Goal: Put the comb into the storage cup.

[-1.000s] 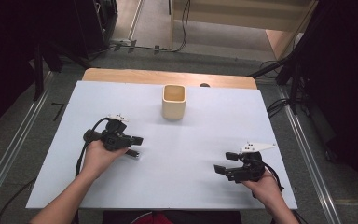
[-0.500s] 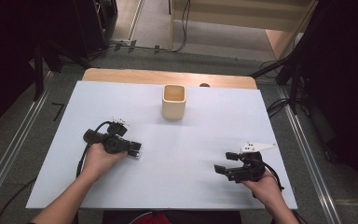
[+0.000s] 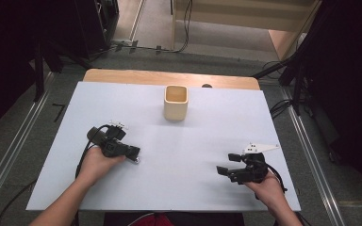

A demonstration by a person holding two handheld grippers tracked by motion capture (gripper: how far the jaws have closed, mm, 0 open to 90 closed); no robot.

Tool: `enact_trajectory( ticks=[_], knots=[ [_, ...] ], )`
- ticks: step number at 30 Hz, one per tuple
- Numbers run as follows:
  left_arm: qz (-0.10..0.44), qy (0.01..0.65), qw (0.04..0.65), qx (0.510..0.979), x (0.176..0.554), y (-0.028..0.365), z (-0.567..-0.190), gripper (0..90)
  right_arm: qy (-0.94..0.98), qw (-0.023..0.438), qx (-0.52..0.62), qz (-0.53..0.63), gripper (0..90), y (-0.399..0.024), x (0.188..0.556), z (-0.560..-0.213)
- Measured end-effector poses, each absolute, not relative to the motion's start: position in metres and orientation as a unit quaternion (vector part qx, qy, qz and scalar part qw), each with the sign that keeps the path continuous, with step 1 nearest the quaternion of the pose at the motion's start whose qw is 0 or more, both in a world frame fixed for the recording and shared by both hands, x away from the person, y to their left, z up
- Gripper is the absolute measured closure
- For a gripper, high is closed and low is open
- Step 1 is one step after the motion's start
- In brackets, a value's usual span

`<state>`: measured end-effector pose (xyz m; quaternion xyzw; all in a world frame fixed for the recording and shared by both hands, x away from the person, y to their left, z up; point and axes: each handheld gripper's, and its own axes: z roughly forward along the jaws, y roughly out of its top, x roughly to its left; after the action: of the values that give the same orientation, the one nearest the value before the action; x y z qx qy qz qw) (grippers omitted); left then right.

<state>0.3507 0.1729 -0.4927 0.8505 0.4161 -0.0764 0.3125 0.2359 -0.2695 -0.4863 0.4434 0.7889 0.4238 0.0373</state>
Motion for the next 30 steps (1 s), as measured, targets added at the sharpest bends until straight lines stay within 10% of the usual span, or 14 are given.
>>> enact_trajectory(
  ticks=[30],
  knots=[
    [-0.080,0.414,0.298,0.856,0.340,0.192,-0.490,90.0,0.787,0.042,0.444,0.426,18.3,-0.270,0.235,-0.485]
  ],
)
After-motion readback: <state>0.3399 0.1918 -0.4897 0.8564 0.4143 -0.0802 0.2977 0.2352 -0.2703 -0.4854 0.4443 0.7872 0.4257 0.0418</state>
